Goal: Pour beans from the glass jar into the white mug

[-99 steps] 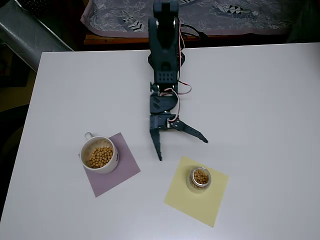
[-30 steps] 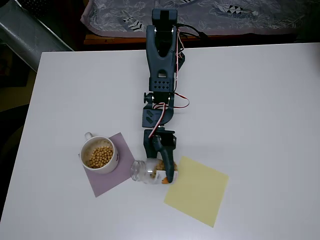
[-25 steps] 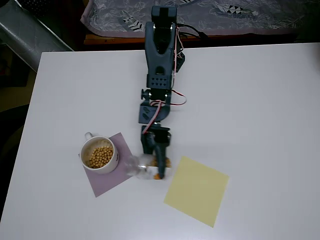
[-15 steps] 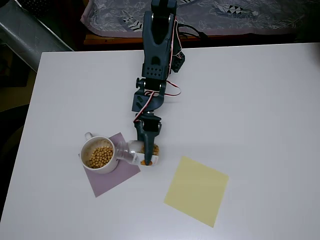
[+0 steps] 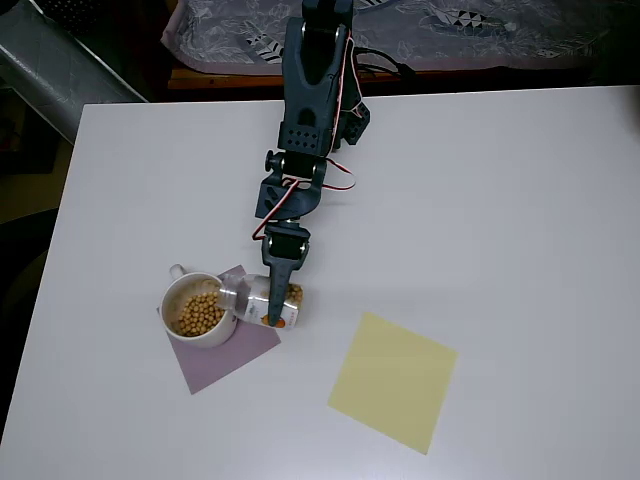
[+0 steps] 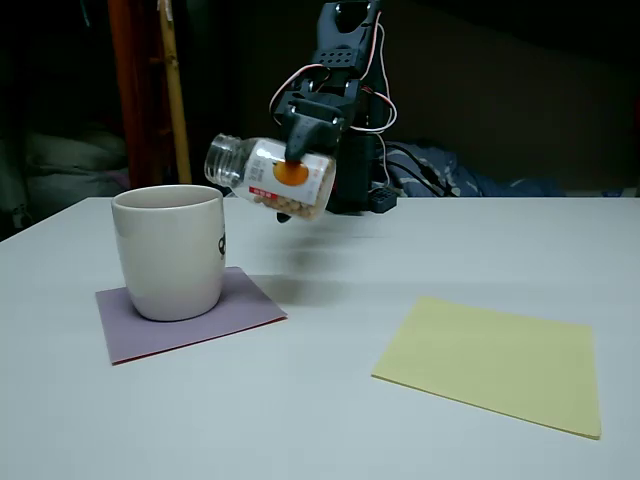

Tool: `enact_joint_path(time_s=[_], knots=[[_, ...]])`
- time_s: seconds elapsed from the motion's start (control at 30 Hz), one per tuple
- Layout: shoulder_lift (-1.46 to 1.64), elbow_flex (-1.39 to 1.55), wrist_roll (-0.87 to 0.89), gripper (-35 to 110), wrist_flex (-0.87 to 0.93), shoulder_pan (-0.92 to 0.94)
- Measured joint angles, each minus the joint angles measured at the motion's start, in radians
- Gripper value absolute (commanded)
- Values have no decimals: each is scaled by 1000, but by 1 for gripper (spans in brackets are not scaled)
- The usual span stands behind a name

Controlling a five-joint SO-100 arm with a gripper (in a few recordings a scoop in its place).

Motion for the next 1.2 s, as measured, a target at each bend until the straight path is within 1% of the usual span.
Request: enact_joint_path(time_s=[0.3, 0.73, 1.0, 1.2], knots=[[-86, -67, 14, 0, 0, 8], [-160, -153, 158, 0, 0, 26], [-172, -181, 396, 0, -11, 25], [-186, -190, 503, 0, -11, 29]])
